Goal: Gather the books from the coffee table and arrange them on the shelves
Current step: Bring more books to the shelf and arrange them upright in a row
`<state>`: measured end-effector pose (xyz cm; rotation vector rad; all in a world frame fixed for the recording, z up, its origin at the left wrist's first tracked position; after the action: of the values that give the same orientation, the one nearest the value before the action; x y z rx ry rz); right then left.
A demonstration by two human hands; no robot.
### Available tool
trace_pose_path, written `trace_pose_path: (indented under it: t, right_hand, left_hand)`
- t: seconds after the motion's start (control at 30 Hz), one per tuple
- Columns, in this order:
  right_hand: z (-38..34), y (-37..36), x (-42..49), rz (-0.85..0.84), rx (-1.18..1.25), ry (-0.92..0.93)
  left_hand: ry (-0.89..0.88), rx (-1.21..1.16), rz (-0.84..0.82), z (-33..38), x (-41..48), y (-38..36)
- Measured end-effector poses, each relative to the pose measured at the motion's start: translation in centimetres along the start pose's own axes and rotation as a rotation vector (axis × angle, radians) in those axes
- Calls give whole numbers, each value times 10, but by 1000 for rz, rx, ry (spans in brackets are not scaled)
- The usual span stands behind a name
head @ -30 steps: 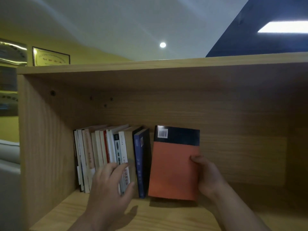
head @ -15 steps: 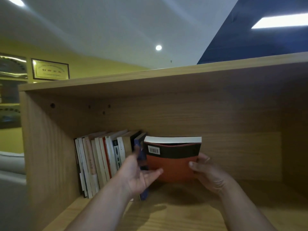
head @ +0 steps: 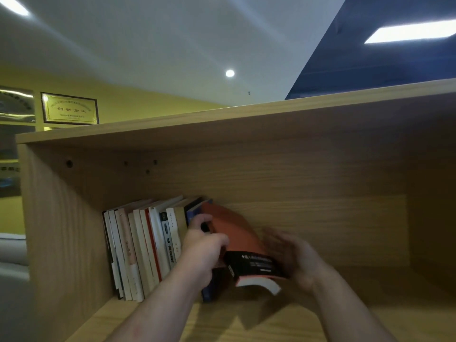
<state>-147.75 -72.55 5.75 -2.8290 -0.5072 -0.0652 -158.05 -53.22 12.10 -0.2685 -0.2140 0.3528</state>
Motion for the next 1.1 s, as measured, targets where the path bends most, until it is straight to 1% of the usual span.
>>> trace_pose_path:
  t: [0.07, 0.13, 0.23, 0.33, 0.43, 0.5, 0.6, 0.67, 0.73, 0.8, 0.87, 0.9, 0.93, 1.0, 1.03, 1.07, 1.1]
  right_hand:
    - [13, -3, 3, 21, -183, -3]
    - [27, -6, 5, 67, -239, -20]
    - [43, -27, 8, 21, -310, -60]
    - [48, -40, 13, 59, -389, -1]
    - [49, -46, 15, 128, -493, 84]
    - [55, -49, 17, 129, -529, 71]
    - [57, -52, 15, 117, -553, 60]
    - [54, -55, 12, 117, -619, 71]
    - [53, -60, 11, 91, -729, 93]
    - [53, -70, 8, 30, -883, 106]
    - [55, -81, 2, -45, -938, 103]
    - [55, -85, -1, -81, -932, 111]
    - [56, -91, -6, -124, -935, 131]
    - [55, -104, -15, -185, -1026, 198]
    - [56, -107, -15, -189, -1086, 236]
    - [56, -111, -15, -181, -1138, 265]
    - [56, -114, -14, -168, -1176, 287]
  left_hand:
    - [-103, 87, -7, 3, 3, 6]
    - [-173, 123, -33, 5, 4, 11]
    - [-266, 171, -70, 5, 3, 14]
    - [-291, 163, -107, -6, 2, 17]
    - [-347, 228, -83, -13, 4, 27]
    - [-379, 298, -71, -12, 5, 31]
    - [-382, 376, -79, -8, 9, 38]
    - [-403, 445, -76, 4, 11, 43]
    - [-460, 598, -65, 18, 14, 45]
    - [-524, 815, -77, 26, 15, 39]
    - [-568, 992, -84, 28, 13, 32]
    - [-618, 1051, -58, 34, 11, 32]
    - [-704, 1087, -12, 43, 8, 33]
    - [-870, 1163, 71, 58, 7, 39]
    - [-928, 1236, 64, 63, 9, 40]
    - [-961, 1314, 24, 65, 11, 40]
    - [-960, 1355, -31, 65, 15, 40]
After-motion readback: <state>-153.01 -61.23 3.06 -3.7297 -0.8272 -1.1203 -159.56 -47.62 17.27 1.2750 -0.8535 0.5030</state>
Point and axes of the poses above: each hand's wrist, its own x-axis towards the middle knuckle, its own y-axis out of the back of the hand, z = x × y, the point moved 9 cm from there along x, towards the middle knuckle, and after that the axes turned 8 degrees about -x, right-handed, at the moved point
